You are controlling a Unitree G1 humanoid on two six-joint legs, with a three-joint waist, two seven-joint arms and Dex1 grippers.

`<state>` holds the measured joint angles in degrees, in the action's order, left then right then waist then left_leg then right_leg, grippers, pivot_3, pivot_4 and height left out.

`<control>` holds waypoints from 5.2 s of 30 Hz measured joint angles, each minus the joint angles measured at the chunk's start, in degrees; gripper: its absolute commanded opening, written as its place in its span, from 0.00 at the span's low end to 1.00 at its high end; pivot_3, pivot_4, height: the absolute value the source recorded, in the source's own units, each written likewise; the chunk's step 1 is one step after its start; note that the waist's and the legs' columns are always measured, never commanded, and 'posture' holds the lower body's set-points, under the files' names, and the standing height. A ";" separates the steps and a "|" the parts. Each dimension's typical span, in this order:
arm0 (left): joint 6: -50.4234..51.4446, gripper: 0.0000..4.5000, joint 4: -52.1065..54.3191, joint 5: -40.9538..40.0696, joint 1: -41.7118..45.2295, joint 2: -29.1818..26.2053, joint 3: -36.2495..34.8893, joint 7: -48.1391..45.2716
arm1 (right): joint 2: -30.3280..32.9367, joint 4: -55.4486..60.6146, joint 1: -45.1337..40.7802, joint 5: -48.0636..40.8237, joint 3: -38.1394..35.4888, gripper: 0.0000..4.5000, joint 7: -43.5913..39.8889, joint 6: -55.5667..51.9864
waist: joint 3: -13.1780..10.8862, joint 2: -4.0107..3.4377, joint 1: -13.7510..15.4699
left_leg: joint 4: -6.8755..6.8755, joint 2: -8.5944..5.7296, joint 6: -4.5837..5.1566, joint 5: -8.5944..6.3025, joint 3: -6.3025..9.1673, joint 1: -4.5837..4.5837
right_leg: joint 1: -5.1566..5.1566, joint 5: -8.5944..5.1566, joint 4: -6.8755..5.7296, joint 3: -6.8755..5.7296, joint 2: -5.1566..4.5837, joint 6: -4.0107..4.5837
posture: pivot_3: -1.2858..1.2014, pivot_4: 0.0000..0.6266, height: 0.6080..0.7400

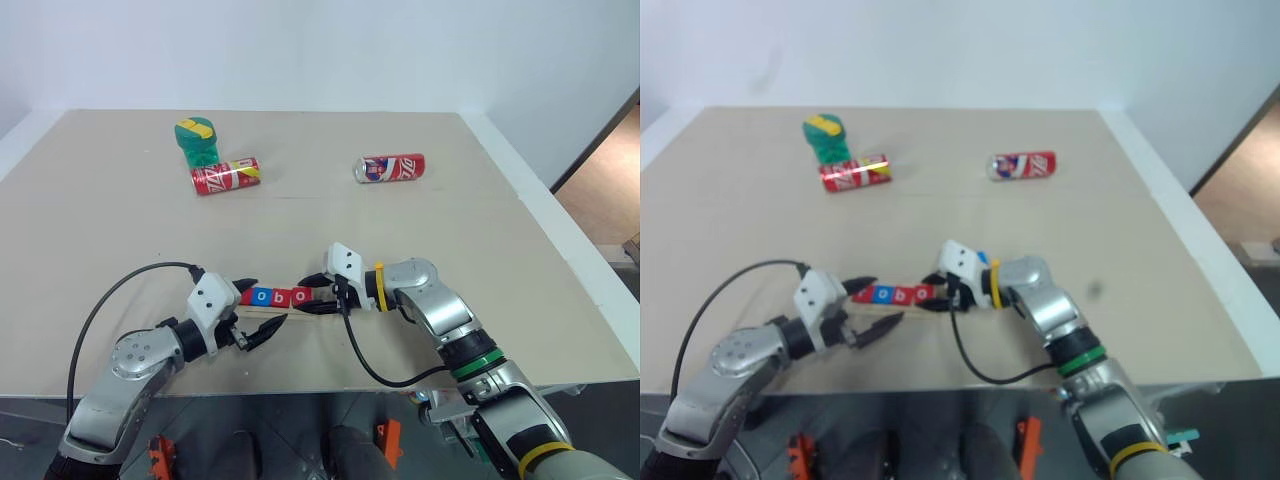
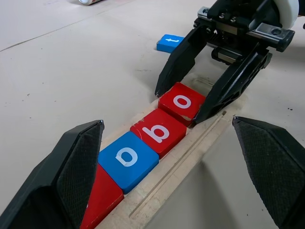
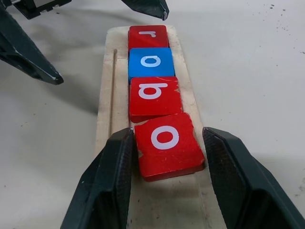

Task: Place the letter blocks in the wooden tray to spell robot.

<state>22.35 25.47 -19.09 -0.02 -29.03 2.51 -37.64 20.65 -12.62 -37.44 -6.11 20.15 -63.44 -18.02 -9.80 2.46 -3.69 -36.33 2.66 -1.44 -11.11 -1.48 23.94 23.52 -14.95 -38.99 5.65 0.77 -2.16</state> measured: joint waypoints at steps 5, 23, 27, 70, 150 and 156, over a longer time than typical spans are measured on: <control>0.00 1.00 0.39 -1.24 -0.91 -0.86 -1.41 -0.53 | 0.10 8.16 0.74 -4.90 -4.30 0.99 2.09 -7.37 | -0.01 -0.01 0.01 | 0.00 0.02 0.00 0.00 0.08 0.11 | 0.06 -0.02 0.00 -0.03 -0.01 -0.02 | 0.52 0.24 1.00; 0.00 1.00 1.07 -3.68 -2.77 -1.56 -3.60 -2.22 | -9.01 14.70 10.78 -1.56 -9.36 0.03 31.20 -13.01 | 0.00 -0.01 -0.12 | 0.00 0.02 0.00 0.00 -0.03 0.29 | 0.30 0.01 -0.01 0.02 -0.01 0.00 | 0.52 0.24 1.00; 0.00 1.00 1.07 -3.51 -2.78 -1.58 -3.60 -2.14 | -7.97 15.13 12.92 0.69 -6.33 0.01 31.65 -10.53 | 0.00 -0.01 -0.33 | 0.01 0.01 0.00 0.00 -0.04 0.34 | 0.32 -0.01 -0.01 0.06 -0.03 -0.03 | 0.52 0.24 1.00; -1.38 1.00 0.17 -0.66 -2.12 -2.21 -2.32 -3.91 | -6.62 24.05 16.19 0.21 -2.95 0.06 31.18 -15.51 | 0.00 0.00 -0.38 | 0.00 0.01 -0.01 0.01 -0.04 0.35 | 0.35 0.01 -0.02 0.04 -0.01 -0.01 | 0.52 0.24 1.00; -1.33 1.00 1.83 -1.42 0.04 -5.53 0.40 -8.30 | -14.03 51.05 29.63 -2.67 -15.91 1.00 56.05 -43.74 | 0.13 0.08 -0.51 | 0.02 0.04 -0.04 0.10 -0.07 0.47 | 0.51 0.06 -0.06 0.14 -0.09 -0.05 | 0.52 0.24 1.00; -2.06 1.00 1.44 -1.94 0.85 -4.31 0.77 -8.86 | 3.97 43.20 19.63 -12.11 -23.03 1.00 34.16 -37.12 | 0.08 0.05 -0.58 | 0.01 -0.04 -0.03 0.10 -0.11 0.38 | 0.39 0.08 -0.02 0.09 -0.04 -0.05 | 0.52 0.24 1.00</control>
<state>20.30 26.91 -21.02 0.83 -33.34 3.28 -46.50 24.62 30.58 -17.80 -18.22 -2.87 -29.28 -55.14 -9.72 2.50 -4.26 -36.33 2.62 -1.47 -11.01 -1.59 24.32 23.91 -14.87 -39.01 5.73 0.73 -2.21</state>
